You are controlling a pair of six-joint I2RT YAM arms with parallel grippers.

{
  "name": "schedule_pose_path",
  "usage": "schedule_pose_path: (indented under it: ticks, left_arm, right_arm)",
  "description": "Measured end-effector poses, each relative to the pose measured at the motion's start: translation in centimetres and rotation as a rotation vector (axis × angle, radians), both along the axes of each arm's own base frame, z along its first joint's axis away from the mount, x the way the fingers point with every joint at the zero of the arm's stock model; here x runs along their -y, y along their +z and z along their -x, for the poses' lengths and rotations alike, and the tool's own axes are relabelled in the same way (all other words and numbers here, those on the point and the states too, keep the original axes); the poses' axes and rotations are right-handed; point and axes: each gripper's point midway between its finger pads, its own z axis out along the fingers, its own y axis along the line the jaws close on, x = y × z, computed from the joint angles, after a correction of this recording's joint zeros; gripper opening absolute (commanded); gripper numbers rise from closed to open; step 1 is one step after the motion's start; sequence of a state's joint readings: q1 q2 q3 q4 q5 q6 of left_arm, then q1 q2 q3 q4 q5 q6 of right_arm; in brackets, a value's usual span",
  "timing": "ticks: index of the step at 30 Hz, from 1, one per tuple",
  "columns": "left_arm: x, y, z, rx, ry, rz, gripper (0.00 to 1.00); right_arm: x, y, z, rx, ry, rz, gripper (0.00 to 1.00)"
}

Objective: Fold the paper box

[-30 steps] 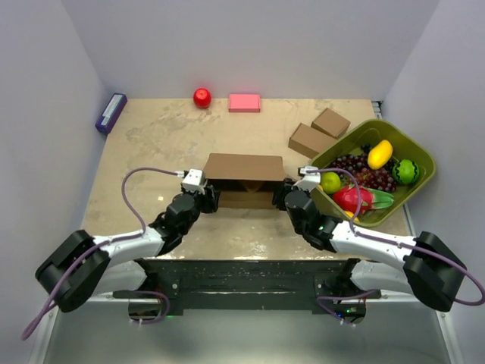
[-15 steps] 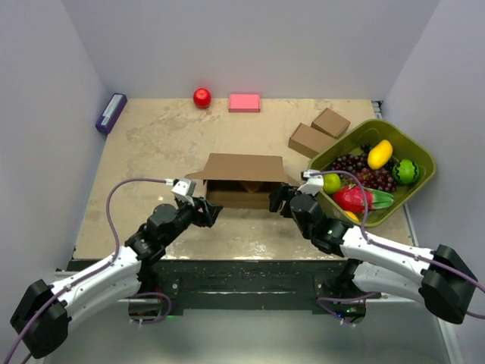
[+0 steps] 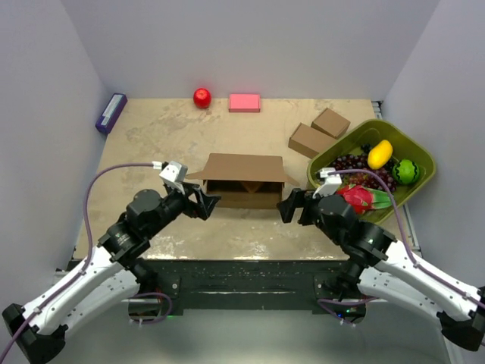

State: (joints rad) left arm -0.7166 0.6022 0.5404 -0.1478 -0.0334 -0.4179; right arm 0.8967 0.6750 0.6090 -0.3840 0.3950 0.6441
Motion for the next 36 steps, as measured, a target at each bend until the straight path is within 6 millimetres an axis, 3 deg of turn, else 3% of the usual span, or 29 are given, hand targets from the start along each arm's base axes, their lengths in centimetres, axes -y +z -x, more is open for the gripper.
schedule_pose_path:
  ticks: [5, 9, 14, 20, 25, 29, 33, 36]
  left_arm:
    - [-0.1, 4.6, -0.5, 0.073, -0.003, -0.026, 0.92]
    - [0.5, 7.3, -1.5, 0.114, -0.011, -0.045, 0.94]
    - [1.7, 8.3, -3.5, 0.107, -0.025, -0.062, 0.95]
    - [1.6, 9.0, -7.9, 0.077, -0.012, 0.01, 0.94]
    - [2.6, 6.7, -10.9, 0.012, -0.016, 0.034, 0.83]
    - [3.5, 3.7, -12.0, -0.072, -0.033, 0.019, 0.75]
    - [2.7, 1.3, -12.7, -0.115, 0.007, -0.016, 0.73]
    - [2.3, -0.2, -12.5, -0.143, 0.018, -0.034, 0.7]
  right_arm:
    - [1.0, 4.4, 0.5, 0.063, 0.009, -0.024, 0.99]
    - [0.8, 9.6, 0.2, 0.129, 0.023, -0.05, 0.99]
    - [-0.9, 15.1, -1.3, 0.189, 0.042, -0.056, 0.99]
    - [-5.0, 18.0, -3.8, 0.189, 0.083, -0.061, 0.99]
    - [-9.9, 17.0, -7.2, 0.125, 0.121, -0.02, 0.98]
    - [-13.1, 13.5, -10.9, 0.033, 0.151, 0.015, 0.92]
    - [-14.0, 8.6, -13.2, -0.079, 0.157, 0.047, 0.9]
    - [-14.1, 6.4, -14.1, -0.127, 0.147, 0.056, 0.88]
